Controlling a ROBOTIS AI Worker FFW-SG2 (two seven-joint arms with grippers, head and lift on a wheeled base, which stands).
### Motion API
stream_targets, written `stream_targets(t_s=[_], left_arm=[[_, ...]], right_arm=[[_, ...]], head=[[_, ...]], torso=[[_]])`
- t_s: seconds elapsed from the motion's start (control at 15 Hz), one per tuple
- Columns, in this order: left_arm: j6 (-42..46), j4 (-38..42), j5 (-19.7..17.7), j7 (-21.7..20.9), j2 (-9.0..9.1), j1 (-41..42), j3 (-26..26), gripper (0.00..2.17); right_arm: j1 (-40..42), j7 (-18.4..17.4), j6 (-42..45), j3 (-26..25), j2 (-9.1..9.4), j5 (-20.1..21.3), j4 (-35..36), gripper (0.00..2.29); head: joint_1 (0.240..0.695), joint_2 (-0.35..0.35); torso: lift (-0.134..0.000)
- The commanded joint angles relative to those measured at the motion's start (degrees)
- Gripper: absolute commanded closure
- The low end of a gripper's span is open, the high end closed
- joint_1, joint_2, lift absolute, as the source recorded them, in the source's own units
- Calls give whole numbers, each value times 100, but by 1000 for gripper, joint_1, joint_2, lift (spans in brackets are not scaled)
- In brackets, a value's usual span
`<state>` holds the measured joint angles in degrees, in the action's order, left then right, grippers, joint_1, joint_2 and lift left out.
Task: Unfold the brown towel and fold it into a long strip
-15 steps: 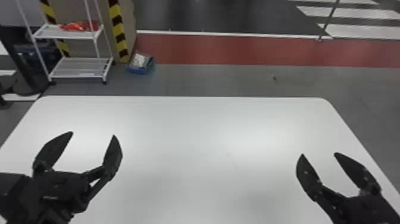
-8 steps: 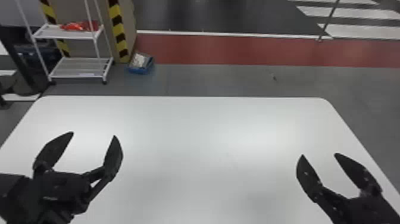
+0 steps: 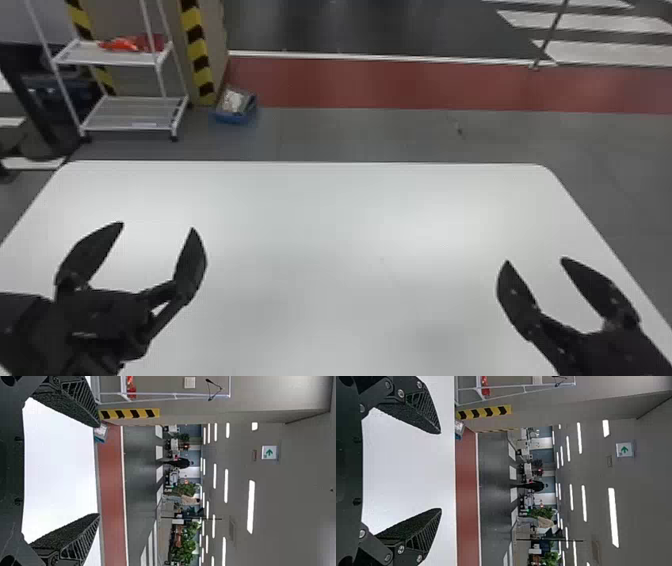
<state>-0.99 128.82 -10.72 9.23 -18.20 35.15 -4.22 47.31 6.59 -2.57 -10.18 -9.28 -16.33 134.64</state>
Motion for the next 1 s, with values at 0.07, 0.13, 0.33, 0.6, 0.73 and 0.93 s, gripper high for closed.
stream_targets(t_s=[0.07, 0.13, 0.33, 0.6, 0.73, 0.93], left_arm=[[-2, -15, 9, 0, 9, -17, -8, 90], [-20, -24, 9, 0, 9, -26, 0, 90], [-20, -50, 9, 0, 9, -52, 0, 90], [-20, -103, 9, 0, -8, -105, -8, 90], [-20, -103, 9, 0, -17, -122, -17, 90], [-20, -94, 9, 0, -35, -131, -17, 90]], right_arm=[[-20, 0, -3, -2, -13, -11, -17, 211], [-37, 0, -3, -2, -13, -11, -26, 211], [-55, 0, -3, -2, -13, -2, -34, 211], [-64, 0, -3, -2, 5, -2, -43, 211], [-64, 0, -3, -2, 5, -2, -43, 211], [-55, 0, 14, -10, 5, 7, -34, 211]], head=[[695, -76], [695, -76], [695, -76], [695, -76], [695, -75], [695, -76]], torso=[[-125], [-125], [-125], [-125], [-125], [-125]])
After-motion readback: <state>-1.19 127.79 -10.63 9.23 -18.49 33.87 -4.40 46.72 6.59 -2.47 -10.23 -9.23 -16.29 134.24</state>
